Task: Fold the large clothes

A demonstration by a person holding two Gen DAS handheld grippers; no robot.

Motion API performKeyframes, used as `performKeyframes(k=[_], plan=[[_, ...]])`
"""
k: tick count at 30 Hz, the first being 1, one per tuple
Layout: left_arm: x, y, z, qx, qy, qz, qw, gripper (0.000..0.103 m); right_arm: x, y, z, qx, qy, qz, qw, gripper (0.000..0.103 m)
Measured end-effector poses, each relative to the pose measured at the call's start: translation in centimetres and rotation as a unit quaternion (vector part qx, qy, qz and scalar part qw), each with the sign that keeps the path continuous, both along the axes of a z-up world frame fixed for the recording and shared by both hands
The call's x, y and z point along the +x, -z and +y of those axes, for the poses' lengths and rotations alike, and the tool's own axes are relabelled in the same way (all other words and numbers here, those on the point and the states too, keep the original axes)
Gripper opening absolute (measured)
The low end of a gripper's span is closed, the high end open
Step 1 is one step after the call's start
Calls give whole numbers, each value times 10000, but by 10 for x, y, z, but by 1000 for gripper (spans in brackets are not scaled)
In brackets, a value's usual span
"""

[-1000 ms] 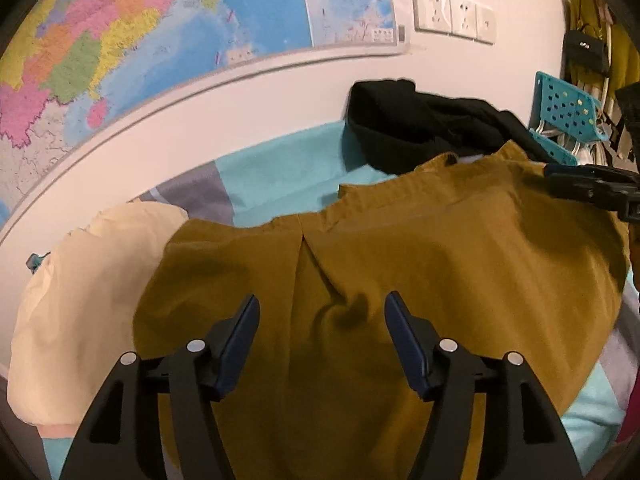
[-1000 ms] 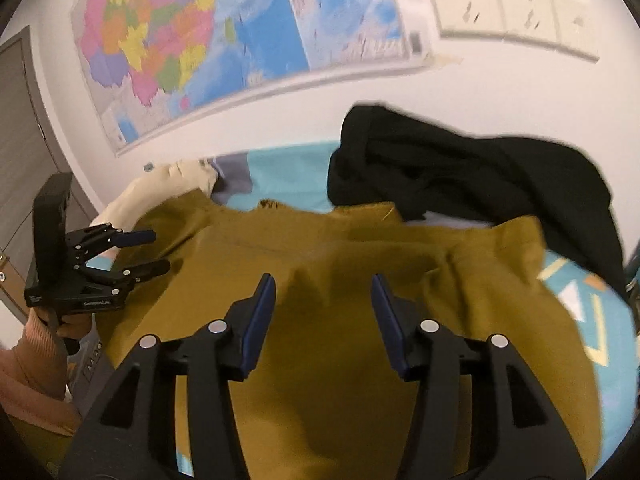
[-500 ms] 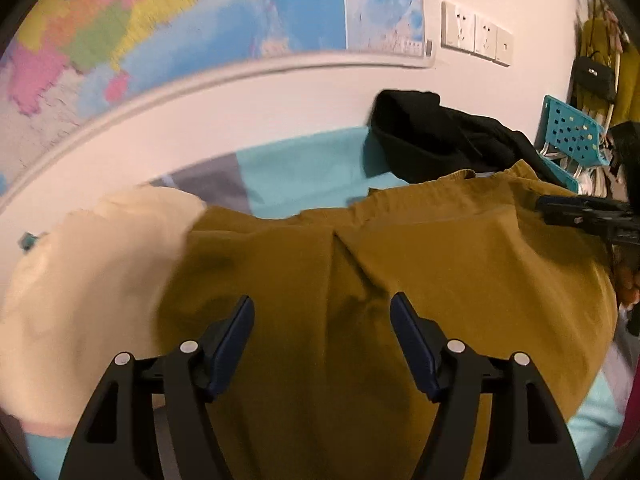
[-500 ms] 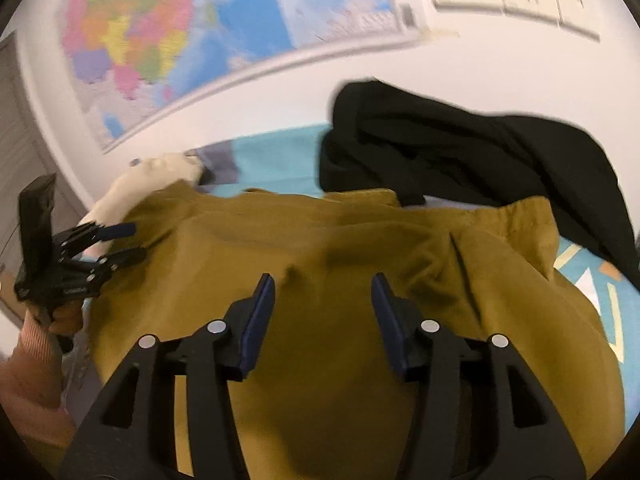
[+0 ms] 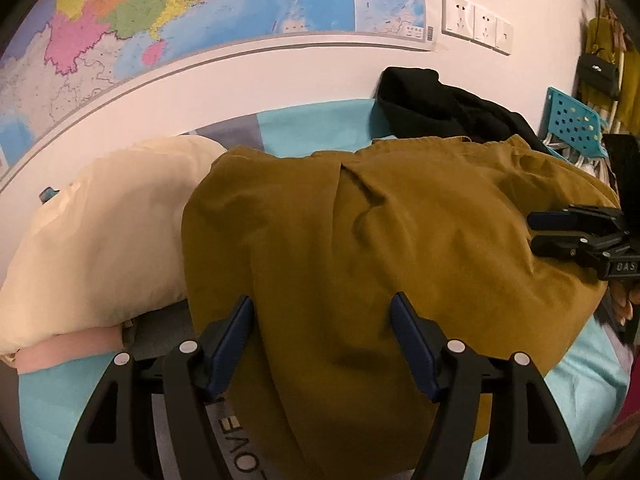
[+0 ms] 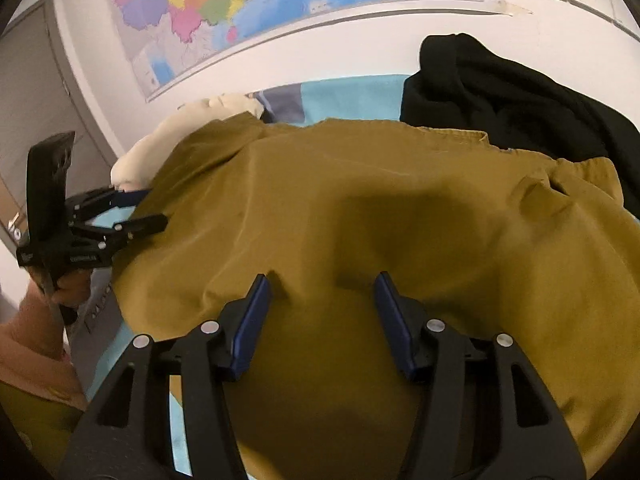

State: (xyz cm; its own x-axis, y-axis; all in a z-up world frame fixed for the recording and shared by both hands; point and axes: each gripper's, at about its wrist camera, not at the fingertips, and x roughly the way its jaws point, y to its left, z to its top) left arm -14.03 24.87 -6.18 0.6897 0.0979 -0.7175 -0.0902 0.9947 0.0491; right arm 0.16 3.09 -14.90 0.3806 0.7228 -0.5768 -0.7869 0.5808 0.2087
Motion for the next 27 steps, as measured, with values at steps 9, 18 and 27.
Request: performKeyframes(k=[9, 18, 27], plan=[[-6, -9, -23, 99, 129, -136, 9998, 76, -28, -34, -69, 493, 550, -428, 9963, 56], [-22, -6, -18, -194, 169, -176, 9995, 78, 3, 13, -130, 602, 1494, 178, 9868, 38], [-50, -15, -21, -524, 544, -346, 9965, 78, -37, -14, -125, 789, 1266, -308, 9883, 54]])
